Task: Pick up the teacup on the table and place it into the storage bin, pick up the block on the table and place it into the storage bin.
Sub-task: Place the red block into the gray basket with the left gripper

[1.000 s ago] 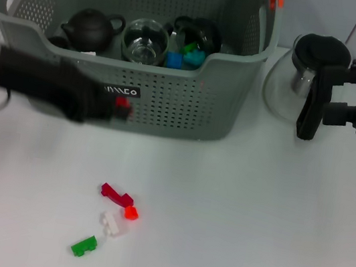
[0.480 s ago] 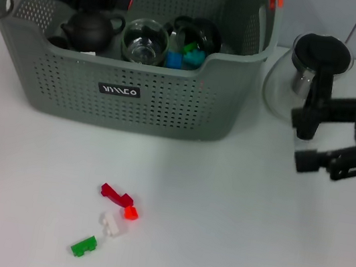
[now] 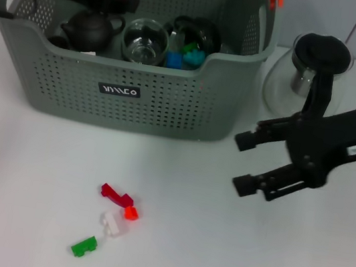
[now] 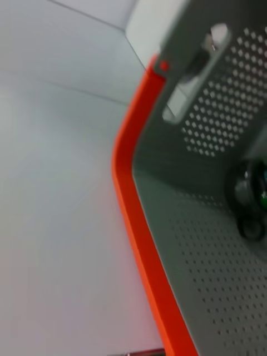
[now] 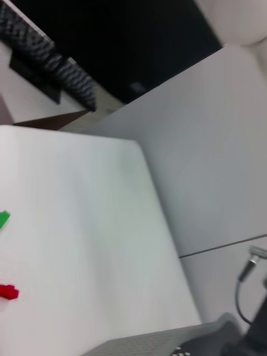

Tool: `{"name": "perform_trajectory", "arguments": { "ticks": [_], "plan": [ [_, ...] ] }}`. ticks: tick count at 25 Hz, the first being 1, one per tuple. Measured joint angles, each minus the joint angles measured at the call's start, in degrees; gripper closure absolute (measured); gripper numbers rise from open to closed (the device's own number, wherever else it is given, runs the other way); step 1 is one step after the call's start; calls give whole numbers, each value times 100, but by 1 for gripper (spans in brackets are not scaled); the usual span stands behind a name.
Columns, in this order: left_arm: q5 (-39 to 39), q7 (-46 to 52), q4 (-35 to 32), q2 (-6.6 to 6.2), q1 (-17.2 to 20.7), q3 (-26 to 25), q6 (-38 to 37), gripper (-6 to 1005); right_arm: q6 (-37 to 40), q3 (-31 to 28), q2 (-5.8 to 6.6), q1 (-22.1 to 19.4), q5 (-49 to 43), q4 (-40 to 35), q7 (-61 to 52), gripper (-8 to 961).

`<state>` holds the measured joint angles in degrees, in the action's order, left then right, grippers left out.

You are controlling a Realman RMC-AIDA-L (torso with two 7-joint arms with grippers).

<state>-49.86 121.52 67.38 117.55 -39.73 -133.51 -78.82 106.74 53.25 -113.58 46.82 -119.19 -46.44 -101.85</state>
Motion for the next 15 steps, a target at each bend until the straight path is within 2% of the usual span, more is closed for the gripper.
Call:
{"name": "perform_trajectory", "arguments": {
  "ticks": [4,7,11,15],
  "plan": [
    [296,44,-36,45,-83,305,309,711,-320,152,-167,209,-270,129,29,29],
    [392,78,-56,58,-126,382,394,704,-455,255,-240,302,-380,139,35,29],
    [372,124,-27,62,-140,357,392,696,-430,235,-236,301,-359,113,38,29],
    [367,217,198,57,-132,338,188,520,-420,154,-184,245,-300,93,47,29]
  ]
}}
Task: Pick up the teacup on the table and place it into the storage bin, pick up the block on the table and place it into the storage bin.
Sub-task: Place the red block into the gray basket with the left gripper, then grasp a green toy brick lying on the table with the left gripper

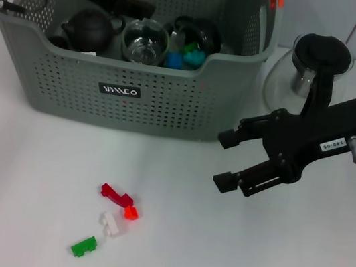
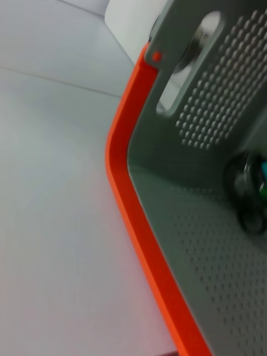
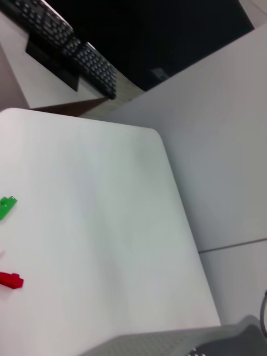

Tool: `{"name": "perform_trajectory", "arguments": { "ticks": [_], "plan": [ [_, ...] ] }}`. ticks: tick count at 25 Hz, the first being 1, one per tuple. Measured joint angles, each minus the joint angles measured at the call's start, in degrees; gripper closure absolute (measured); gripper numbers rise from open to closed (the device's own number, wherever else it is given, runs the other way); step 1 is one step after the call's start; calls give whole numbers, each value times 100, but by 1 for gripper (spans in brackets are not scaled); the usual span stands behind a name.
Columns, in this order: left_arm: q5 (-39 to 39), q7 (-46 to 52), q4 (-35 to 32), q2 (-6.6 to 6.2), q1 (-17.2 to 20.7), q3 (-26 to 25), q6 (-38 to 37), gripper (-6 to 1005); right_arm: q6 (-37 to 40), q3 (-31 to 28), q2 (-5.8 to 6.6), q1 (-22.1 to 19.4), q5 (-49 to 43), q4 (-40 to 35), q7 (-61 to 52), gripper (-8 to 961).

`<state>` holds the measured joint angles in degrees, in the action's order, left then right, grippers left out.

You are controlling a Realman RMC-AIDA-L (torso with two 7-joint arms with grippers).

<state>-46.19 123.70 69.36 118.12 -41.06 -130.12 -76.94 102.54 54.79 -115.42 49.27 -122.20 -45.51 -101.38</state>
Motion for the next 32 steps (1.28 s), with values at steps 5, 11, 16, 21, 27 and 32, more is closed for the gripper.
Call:
{"name": "perform_trajectory", "arguments": {
  "ticks": [5,11,16,21,27,32],
  "plan": [
    [-88,50,1197,63,259,-60,-1273,357,180,-308,28,-40,9,7,109,29],
    [-164,-281,2735,331,804,-136,-2686,188,363,-728,82,-110,12,58,207,29],
    [-77,-550,3240,498,1149,-79,-3347,107,431,-910,86,-160,44,78,222,28],
    [443,-665,3520,606,1470,381,-3653,112,395,-1012,113,-215,152,89,224,28],
    [1205,-386,3341,655,1676,1122,-3638,114,351,-1216,116,-223,163,160,227,28],
    [1402,150,2757,644,1613,1319,-3528,126,300,-1302,116,-249,163,168,246,28]
  ]
}}
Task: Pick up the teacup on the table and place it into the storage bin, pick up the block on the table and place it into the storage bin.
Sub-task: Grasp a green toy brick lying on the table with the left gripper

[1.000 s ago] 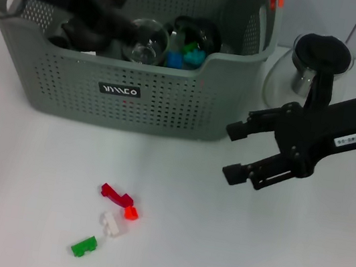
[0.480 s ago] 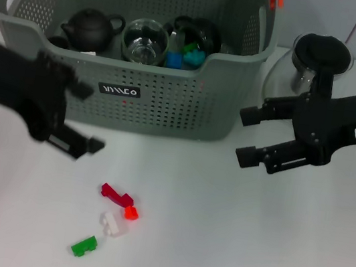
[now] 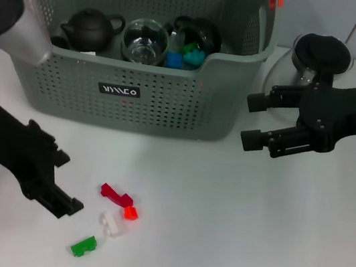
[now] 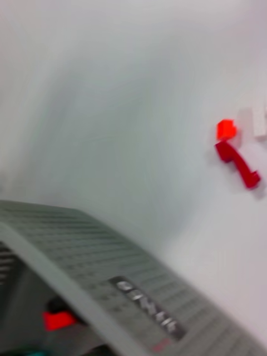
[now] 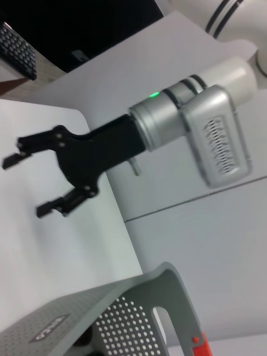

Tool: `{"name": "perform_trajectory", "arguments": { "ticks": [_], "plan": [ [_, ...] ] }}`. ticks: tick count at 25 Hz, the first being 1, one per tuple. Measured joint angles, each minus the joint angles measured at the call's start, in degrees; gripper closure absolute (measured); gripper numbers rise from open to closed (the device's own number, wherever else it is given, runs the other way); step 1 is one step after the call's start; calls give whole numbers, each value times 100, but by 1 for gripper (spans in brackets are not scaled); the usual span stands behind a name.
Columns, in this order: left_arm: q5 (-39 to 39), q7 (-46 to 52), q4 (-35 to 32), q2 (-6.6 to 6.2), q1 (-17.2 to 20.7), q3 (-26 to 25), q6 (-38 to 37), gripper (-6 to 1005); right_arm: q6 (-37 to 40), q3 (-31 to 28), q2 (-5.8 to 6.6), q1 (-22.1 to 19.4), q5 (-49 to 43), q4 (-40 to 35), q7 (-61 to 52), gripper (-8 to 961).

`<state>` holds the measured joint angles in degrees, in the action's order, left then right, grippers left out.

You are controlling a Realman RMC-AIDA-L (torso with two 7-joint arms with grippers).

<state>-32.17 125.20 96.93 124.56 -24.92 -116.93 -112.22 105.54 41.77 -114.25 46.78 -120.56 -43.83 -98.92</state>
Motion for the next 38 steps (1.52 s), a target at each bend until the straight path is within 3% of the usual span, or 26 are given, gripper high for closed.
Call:
{"name": "perform_trajectory", "arguments": {
  "ticks": [12,20,25,38],
  "plan": [
    [97,1521,-246,13,54,758,158,157,-17,-134,80,-2,-2,58,151,28],
    [-5,1638,-402,25,479,1687,834,177,19,-171,158,-17,-2,60,250,29],
    [21,1635,-743,25,555,2066,1263,190,29,-171,168,-23,-11,60,252,28],
    [203,1586,-1260,-11,539,2235,1736,223,20,-169,167,-46,-2,59,277,29]
  ]
}}
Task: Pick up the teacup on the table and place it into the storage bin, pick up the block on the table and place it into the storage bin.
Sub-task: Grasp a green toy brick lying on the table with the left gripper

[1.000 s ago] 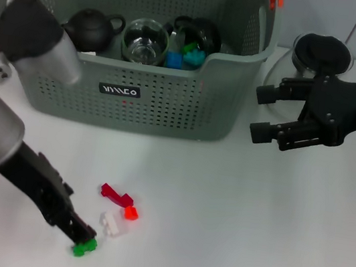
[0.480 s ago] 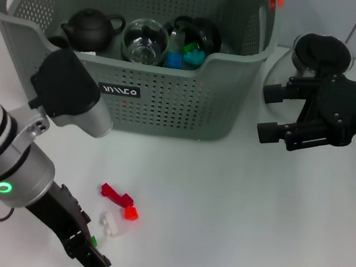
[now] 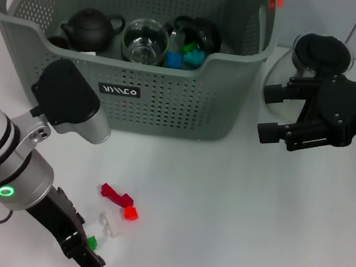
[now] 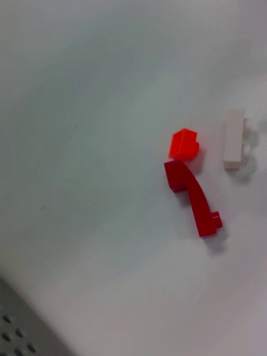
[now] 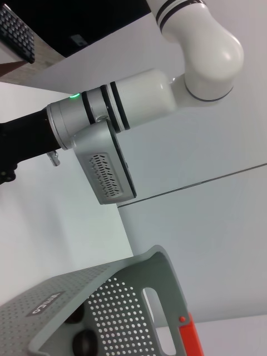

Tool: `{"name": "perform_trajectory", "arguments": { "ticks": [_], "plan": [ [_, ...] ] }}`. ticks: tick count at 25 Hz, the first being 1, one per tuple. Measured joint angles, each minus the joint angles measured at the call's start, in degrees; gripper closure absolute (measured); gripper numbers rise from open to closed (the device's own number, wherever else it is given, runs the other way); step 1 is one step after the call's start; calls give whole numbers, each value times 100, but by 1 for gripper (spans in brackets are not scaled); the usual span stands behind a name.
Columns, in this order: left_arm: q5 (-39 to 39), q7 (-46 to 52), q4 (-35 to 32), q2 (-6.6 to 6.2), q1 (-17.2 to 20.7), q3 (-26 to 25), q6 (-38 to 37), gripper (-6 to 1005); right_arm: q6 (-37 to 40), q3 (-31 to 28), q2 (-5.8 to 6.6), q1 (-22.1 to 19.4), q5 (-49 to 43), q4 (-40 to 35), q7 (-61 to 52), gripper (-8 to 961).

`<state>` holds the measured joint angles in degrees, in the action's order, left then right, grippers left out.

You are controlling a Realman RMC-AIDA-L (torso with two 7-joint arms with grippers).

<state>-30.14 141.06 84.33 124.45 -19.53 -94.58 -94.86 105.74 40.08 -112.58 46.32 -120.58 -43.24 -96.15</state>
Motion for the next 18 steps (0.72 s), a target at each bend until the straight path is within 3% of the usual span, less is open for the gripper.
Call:
{"name": "perform_trajectory", "arguments": {
  "ticks": [18],
  "plan": [
    [302,33,159,16,108,390,149,293,-1,-116,0,-33,0,0,75,29]
  ]
}}
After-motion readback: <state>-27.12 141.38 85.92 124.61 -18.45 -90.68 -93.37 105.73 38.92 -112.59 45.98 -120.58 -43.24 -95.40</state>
